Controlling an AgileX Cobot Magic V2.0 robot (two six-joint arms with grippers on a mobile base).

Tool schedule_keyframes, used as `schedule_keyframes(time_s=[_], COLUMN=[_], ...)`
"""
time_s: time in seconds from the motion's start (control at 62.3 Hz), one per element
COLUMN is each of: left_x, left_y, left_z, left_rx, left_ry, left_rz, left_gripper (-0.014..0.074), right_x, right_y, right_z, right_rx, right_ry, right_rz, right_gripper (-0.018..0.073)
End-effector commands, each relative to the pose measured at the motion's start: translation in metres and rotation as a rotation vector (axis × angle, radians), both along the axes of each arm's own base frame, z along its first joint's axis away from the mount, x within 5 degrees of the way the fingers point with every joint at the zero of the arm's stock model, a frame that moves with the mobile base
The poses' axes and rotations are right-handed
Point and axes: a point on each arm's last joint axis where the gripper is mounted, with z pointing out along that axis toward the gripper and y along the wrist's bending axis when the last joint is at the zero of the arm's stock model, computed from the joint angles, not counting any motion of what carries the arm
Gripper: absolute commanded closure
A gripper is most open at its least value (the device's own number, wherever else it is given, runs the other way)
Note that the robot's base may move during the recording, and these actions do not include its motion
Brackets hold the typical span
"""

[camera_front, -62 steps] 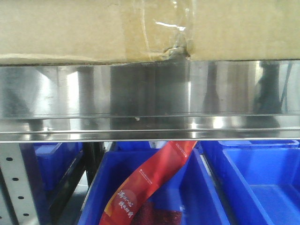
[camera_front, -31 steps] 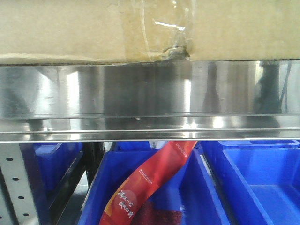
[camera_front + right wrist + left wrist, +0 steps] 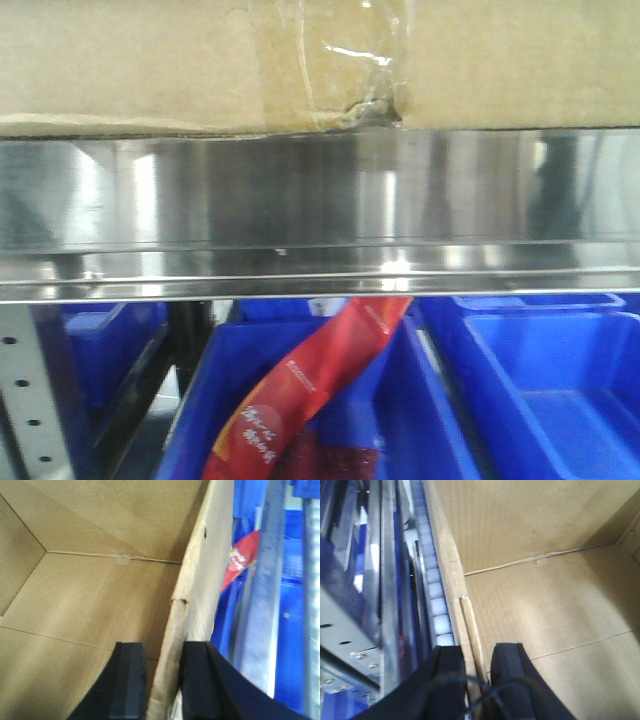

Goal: Grab carton from right shelf to conveyor
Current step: 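Hold the carton with both grippers while the base drives to the conveyor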

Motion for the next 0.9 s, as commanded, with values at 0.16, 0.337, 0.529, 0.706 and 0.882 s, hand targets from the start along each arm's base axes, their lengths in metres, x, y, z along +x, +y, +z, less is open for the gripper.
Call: schedule_keyframes(time_s=[0.16, 0.337, 0.529, 0.706, 0.882], left_x=[0.0001, 0.0001, 0.0001, 0.0001, 0.0001], left_y=[-0.0012, -0.0012, -0.0012, -0.0012, -0.0012], left_z=[0.0047, 0.0047, 0.0047, 0.0047, 0.0047], left_rx=[0.015, 0.015, 0.015, 0.015, 0.015], left_ry=[-0.051, -0.051, -0.051, -0.051, -0.051], left_rz=[-0.022, -0.022, -0.022, -0.022, -0.022], left_gripper=[0.0614, 0.0614, 0.0614, 0.0614, 0.0614], right_x=[-0.0067, -0.0067, -0.0067, -0.0067, -0.0067], right_y=[0.0001, 0.0001, 0.0001, 0.0001, 0.0001], right_z=[0.0091, 0.0091, 0.0091, 0.0091, 0.0091], right_rx=[0.035, 0.035, 0.035, 0.035, 0.035], right_ry=[-0.052, -0.052, -0.052, -0.052, -0.052], right_rz=[0.016, 0.016, 0.016, 0.016, 0.016], right_gripper=[0.0627, 0.0627, 0.0627, 0.0627, 0.0627])
